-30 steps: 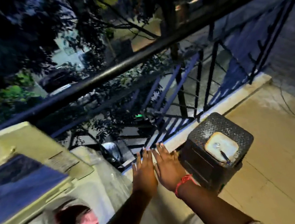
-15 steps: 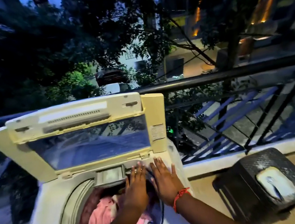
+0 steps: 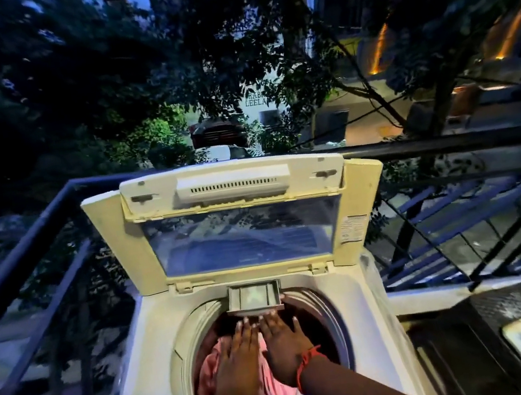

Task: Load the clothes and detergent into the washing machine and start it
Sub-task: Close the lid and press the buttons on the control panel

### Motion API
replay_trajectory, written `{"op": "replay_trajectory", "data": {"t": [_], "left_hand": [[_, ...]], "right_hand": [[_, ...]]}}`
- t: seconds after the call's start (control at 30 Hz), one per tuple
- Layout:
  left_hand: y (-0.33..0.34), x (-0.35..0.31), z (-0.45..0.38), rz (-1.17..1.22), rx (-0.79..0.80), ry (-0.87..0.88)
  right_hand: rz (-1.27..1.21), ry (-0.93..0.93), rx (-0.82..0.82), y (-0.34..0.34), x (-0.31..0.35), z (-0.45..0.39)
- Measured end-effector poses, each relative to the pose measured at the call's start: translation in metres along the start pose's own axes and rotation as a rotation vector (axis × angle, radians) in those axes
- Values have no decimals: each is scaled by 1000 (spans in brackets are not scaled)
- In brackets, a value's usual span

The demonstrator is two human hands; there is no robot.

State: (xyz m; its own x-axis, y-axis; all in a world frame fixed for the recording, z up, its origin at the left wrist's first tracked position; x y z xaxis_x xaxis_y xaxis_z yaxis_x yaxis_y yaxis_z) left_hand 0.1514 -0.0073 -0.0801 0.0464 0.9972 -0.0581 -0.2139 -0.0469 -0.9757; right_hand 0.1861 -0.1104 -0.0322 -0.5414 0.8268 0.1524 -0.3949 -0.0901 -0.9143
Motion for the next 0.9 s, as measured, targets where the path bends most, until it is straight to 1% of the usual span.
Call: {"op": "replay_trajectory", "data": {"t": [0.1,0.2,0.23,0.33,0.43,0.53,0.63,0.73,0.83,0.9], "left_hand": [[18,22,-8,78,63,-46],[7,29,-8,35,158,-35],[3,32,-9,53,137,-25],[-5,36,-13,123,154,-11],[-5,41,-21,101,178,27],[2,45,-24,61,156,59],[11,50,-29,99,131,44],[12,58,-36,163,93,20],[21,59,-43,166,105,41],[19,60,-50,173,87,37]], "right_hand": [[7,25,45,4,11,-11],[-12,82,74,10,15,-24],[-21,103,79,12,15,-29],[-32,150,90,15,16,-39],[-40,176,108,16,19,-43],[-47,197,66,15,20,-44],[-65,212,32,12,18,-45],[-64,212,37,10,16,-51],[-64,222,34,8,15,-57],[-63,228,35,7,14,-63]]}}
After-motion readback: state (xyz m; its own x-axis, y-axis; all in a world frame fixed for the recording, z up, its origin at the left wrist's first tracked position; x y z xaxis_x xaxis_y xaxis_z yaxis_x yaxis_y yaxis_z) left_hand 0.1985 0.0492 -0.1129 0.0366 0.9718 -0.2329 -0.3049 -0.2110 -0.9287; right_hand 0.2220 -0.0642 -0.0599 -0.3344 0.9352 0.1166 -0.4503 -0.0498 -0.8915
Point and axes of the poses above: each hand's wrist, its own z-axis away from the middle knuckle, its own y-axis out of the palm, x = y × z, the point moved 5 cm from there along -z, towards the middle knuckle, and after that the axes turned 2 degrees about z, right-handed, at the moved point
